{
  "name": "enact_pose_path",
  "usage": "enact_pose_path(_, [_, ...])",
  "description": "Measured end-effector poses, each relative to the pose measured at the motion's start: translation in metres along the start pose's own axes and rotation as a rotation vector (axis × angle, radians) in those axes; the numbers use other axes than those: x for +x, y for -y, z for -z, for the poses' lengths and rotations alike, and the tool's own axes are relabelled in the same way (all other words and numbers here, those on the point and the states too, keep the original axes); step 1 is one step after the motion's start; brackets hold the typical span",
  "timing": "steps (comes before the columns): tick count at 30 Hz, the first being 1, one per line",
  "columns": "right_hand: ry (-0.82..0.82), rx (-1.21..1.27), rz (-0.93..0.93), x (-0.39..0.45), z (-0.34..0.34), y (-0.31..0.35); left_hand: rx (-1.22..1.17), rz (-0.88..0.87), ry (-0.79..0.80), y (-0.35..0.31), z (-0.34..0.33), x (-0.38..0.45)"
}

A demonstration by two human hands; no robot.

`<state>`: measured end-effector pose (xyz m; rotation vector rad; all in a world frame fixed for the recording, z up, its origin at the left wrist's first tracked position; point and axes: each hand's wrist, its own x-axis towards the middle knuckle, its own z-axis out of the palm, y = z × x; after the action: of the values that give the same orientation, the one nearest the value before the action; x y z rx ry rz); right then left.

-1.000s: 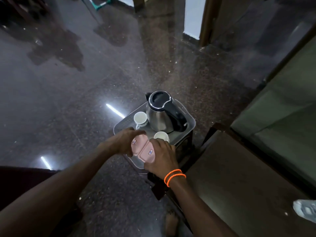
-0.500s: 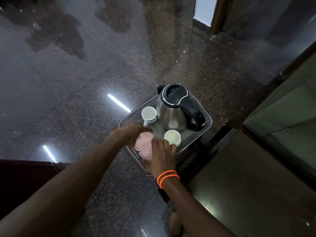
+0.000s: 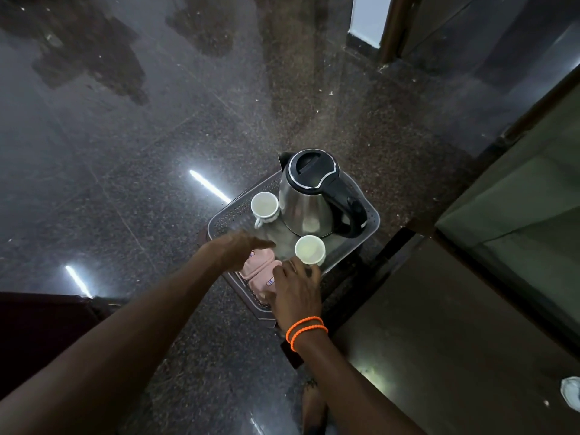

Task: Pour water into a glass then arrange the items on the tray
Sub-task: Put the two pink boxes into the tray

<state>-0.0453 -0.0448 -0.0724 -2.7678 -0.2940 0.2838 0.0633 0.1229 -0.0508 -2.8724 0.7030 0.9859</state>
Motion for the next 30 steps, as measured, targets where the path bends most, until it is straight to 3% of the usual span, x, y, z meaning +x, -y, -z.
enact_pose_path(4, [-0.021,0.0,-0.011,0.0,0.001,0.002,0.023,0.023,-0.03,-0.005,-0.006,-0.005])
enact_pose_path(9, [-0.22,0.117,0.003,-0.018,0.001,-0.013,-0.002,0.075,-0.085,-0.018,-0.01,-0.02])
enact_pose_path(13, [-0.33,0.136,-0.024,-0.048,0.002,-0.048,0.036,0.089,-0.343,-0.044,-0.006,-0.038])
enact_pose_path(17, [-0.309,0.099,-0.152,-0.093,0.009,-0.104,0.055,-0.098,-0.52,-0.109,0.003,-0.051])
enact_pose_path(23, [-0.313,0.054,-0.364,-0.177,0.021,-0.193,-0.127,-0.437,-0.452,-0.23,-0.012,-0.032])
enact_pose_path(30, [-0.326,0.026,-0.638,-0.292,0.032,-0.285,-0.123,-0.596,-0.281,-0.397,-0.065,0.018])
